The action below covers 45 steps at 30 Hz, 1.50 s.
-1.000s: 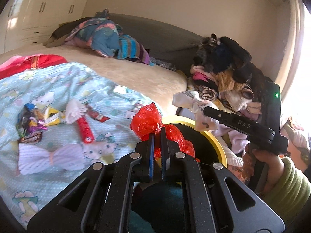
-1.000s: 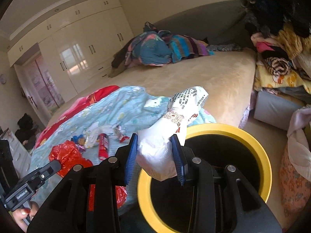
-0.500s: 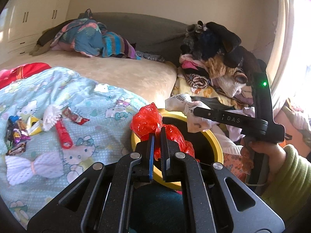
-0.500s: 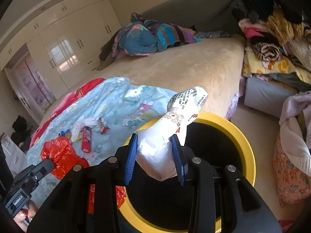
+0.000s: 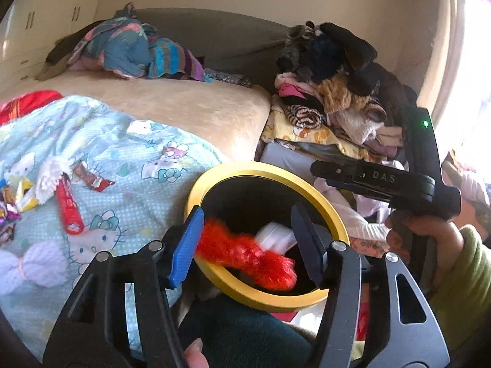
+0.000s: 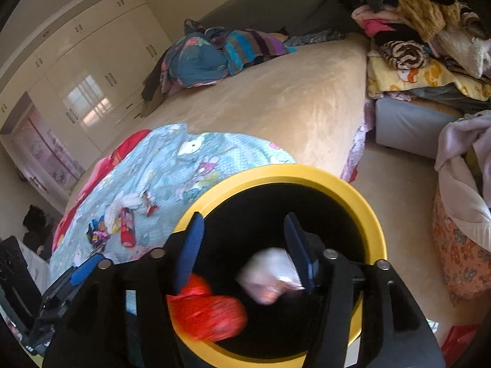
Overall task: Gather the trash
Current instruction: 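Open the left tool over the yellow bin while the right tool opens to drop the white bag, then move both open tools back over the remaining trash on the blanket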
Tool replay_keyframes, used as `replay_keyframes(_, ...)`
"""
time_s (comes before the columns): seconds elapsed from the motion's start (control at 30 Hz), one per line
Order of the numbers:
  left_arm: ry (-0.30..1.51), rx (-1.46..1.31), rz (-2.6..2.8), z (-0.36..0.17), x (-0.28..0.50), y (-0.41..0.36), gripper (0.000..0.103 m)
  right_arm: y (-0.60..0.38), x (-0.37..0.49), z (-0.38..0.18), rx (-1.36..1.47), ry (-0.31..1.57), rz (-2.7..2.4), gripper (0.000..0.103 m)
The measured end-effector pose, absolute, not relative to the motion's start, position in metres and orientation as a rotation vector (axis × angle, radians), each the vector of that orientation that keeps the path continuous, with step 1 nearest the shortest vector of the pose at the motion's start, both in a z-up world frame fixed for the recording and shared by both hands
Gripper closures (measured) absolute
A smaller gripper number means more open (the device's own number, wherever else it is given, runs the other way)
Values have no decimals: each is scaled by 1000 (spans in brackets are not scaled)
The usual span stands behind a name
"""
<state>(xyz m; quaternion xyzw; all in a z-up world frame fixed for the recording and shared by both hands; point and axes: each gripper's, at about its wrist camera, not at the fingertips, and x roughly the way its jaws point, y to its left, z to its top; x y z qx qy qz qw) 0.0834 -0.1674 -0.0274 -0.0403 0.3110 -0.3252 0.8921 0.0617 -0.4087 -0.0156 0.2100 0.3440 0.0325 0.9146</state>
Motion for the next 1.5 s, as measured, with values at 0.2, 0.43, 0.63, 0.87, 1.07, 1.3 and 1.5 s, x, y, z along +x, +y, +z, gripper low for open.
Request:
replay_keyframes(0.2, 601, -102, -611, -19, 79, -149, 24, -391, 62, -9, 381, 669, 64, 34)
replay_keyframes(0.43, 548, -131, -532, -7, 75, -120, 15, -365, 62, 5, 324, 630, 100, 31)
replay_keyframes(0.63, 517, -162, -473, 2, 71, -97, 13, -347, 60, 17, 298, 588, 134, 27)
replay_keyframes(0.87, 473, -167, -425, 11, 66, -80, 13, -326, 54, 27, 277, 545, 174, 26)
replay_keyframes(1.07, 447, -177, -392, 16, 62, -66, 13, -309, 48, 33, 260, 513, 212, 23)
replay_keyframes(1.3, 424, -190, -348, 19, 60, -47, 13, -287, 45, 34, 238, 496, 261, 22)
replay_keyframes(1.5, 403, -214, -303, 20, 59, -26, 12, -265, 46, 30, 212, 501, 313, 21)
